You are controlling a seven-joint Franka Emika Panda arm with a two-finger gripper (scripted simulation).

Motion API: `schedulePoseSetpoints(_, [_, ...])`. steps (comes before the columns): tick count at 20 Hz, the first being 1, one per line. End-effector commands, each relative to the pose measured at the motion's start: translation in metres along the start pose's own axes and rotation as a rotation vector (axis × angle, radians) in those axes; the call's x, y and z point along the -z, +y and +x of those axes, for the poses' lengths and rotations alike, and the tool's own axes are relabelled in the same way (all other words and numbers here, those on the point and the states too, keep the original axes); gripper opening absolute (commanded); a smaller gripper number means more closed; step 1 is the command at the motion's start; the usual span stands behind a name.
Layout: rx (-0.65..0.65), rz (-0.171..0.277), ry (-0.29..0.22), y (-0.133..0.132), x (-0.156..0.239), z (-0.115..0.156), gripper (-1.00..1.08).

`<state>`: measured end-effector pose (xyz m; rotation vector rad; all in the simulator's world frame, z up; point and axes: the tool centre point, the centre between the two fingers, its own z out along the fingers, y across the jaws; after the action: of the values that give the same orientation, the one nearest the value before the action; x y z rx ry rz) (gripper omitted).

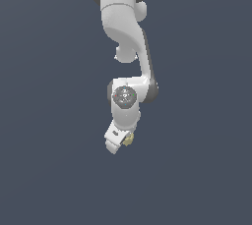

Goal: Pick up the object and move it to a goal position.

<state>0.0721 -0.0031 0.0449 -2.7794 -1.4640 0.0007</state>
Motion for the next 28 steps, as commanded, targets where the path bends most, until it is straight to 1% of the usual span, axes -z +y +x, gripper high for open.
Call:
schedulePoseSetpoints(1, [0.000,0.000,0.000,0.000,0.000,0.000,-1.00])
schedulePoseSetpoints(9, [0.000,0.000,0.000,0.000,0.002,-0.001,-1.00])
schedulePoseSetpoints(15, [0.000,-0.001,0.000,-0.004,0.016,-0.010,-1.00])
schedulePoseSetpoints(21, [0.000,-0.001,-0.001,-0.010,0.044,-0.027,-1.00])
schedulePoseSetpoints(28, [0.000,-0.001,-0.001,-0.023,0.098,-0.058,-1.00])
